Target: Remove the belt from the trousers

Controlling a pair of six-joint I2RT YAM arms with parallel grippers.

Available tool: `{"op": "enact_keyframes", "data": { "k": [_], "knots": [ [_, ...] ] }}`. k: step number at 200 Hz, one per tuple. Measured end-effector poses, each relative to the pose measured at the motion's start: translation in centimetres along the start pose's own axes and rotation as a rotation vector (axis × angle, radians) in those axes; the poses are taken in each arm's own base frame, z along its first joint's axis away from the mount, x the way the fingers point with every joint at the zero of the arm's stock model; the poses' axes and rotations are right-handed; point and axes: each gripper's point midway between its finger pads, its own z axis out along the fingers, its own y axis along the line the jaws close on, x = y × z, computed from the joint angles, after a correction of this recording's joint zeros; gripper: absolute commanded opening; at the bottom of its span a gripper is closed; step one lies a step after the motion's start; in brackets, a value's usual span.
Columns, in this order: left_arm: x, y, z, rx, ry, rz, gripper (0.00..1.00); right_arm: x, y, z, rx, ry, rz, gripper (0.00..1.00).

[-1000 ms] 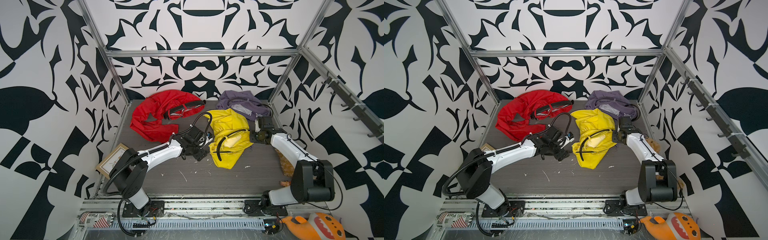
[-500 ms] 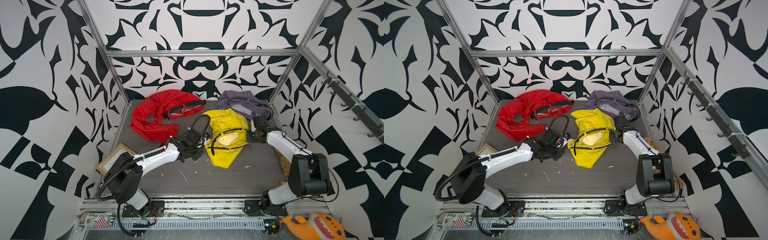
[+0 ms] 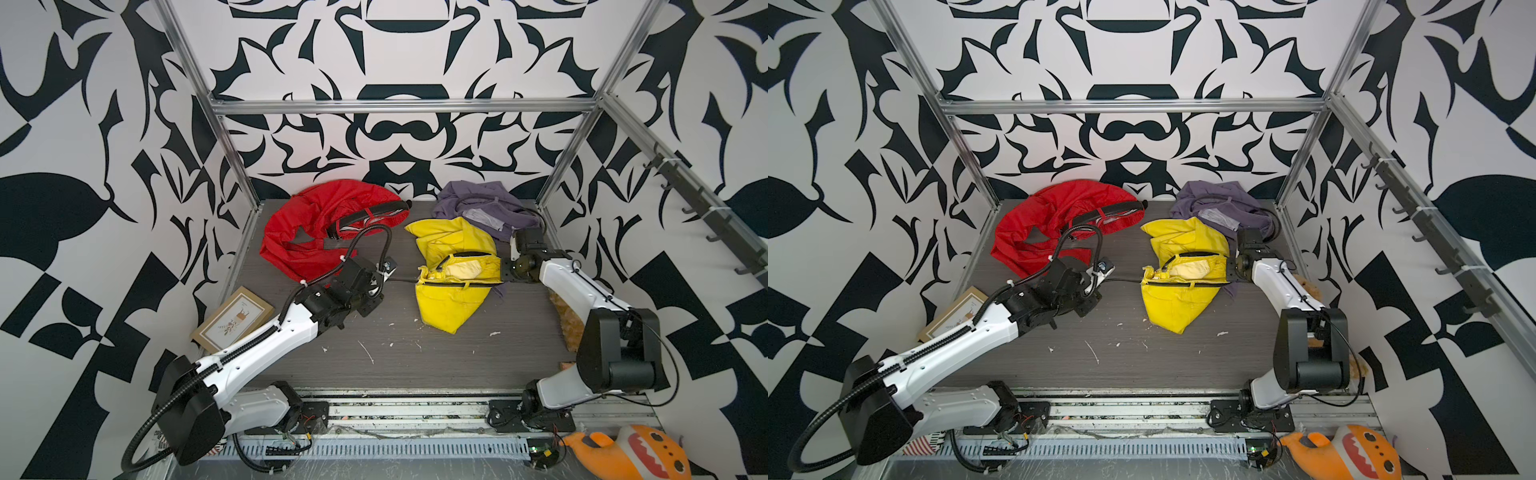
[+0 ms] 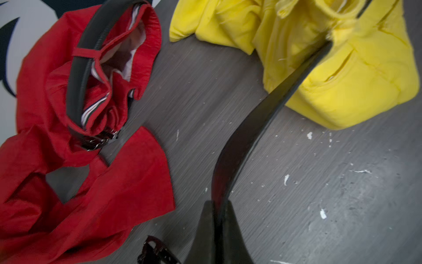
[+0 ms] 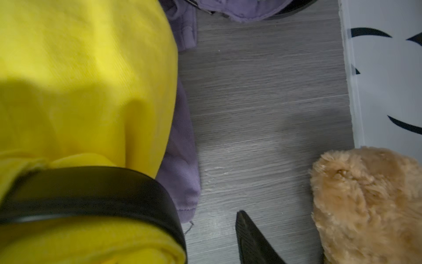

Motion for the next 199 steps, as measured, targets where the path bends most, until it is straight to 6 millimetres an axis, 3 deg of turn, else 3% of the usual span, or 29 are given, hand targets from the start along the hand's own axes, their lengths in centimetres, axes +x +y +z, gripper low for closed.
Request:
{"op": "enact_keyframes", "data": {
  "k": [42, 68, 85, 107, 163, 168, 182, 199],
  "knots": [
    [1.5, 5.6, -1.6, -0.160, 0.011, -0.088, 0.00, 0.1, -1.4, 0.1, 0.025, 0.009, 0.028, 0.53],
    [3.8, 9.8, -1.9, -0.271, 0.063, -0.174, 0.00, 0.1, -1.9, 0.1, 0.042, 0.009, 0.035, 0.54],
    [4.9, 11.5, -1.9, -0.314, 0.091, -0.214, 0.00, 0.1, -2.1, 0.2, 0.045, 0.008, 0.038, 0.54],
    [5.5, 11.6, -0.7, -0.303, 0.120, -0.233, 0.00, 0.1, -2.1, 0.2, 0.047, 0.009, 0.041, 0.54],
    [5.8, 9.3, 5.1, -0.180, 0.227, -0.248, 0.00, 0.1, -2.8, 0.3, 0.066, 0.011, 0.052, 0.53],
    [6.0, 9.0, 5.5, -0.171, 0.242, -0.246, 0.12, 0.1, -2.8, 0.3, 0.066, 0.011, 0.052, 0.53],
    [6.1, 8.4, 6.4, -0.157, 0.276, -0.235, 0.60, 0.1, -2.9, 0.3, 0.067, 0.011, 0.053, 0.53],
    [5.6, 8.0, 6.7, -0.159, 0.286, -0.221, 0.81, 0.1, -2.9, 0.3, 0.067, 0.010, 0.056, 0.53]
  ]
}}
